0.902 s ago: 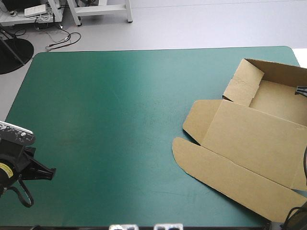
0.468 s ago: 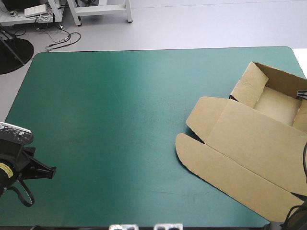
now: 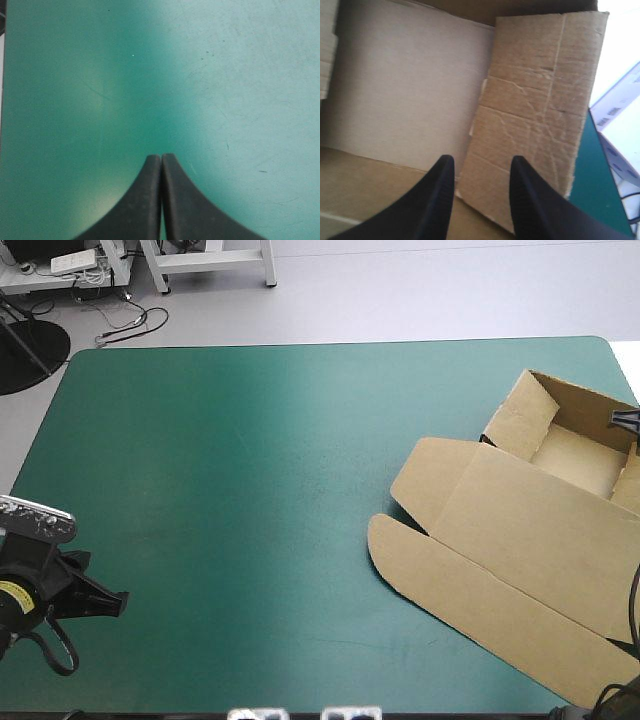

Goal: Fold the box

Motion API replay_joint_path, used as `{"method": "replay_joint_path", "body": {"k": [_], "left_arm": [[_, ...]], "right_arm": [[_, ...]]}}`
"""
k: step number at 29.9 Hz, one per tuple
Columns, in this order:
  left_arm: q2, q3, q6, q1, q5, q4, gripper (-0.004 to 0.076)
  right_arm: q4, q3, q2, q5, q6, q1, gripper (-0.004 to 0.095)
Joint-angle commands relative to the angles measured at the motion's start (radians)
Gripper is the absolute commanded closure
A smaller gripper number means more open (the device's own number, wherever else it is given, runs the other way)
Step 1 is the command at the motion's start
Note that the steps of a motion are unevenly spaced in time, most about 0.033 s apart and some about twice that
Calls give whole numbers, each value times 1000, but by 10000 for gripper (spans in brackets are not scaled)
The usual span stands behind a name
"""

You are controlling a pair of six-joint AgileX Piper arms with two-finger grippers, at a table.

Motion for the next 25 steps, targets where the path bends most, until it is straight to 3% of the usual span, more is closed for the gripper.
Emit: {"method": "replay_joint_path", "body": {"k": [1,4,6,14,17,25], "left_arm": [[3,-23,-9,-3,-54,-8,734],[3,-23,-9,-3,-54,-18,734],[3,-23,-5,-3,-54,-33,734],[-26,-22,-1,-3,-110,-155,734],[-45,-16,84,-3,-110,-222,734],[-128,144,99,-3,-156,-294,734]], "right_arm": [[138,-27,-98,11,-30,-3,681],[272,-26,-142,11,-71,5,841],[289,-26,-175,11,-82,27,921],[245,100,-343,11,-91,184,921],[198,198,-414,6,-91,240,921],[190,499,-598,-71,-105,257,923]]}}
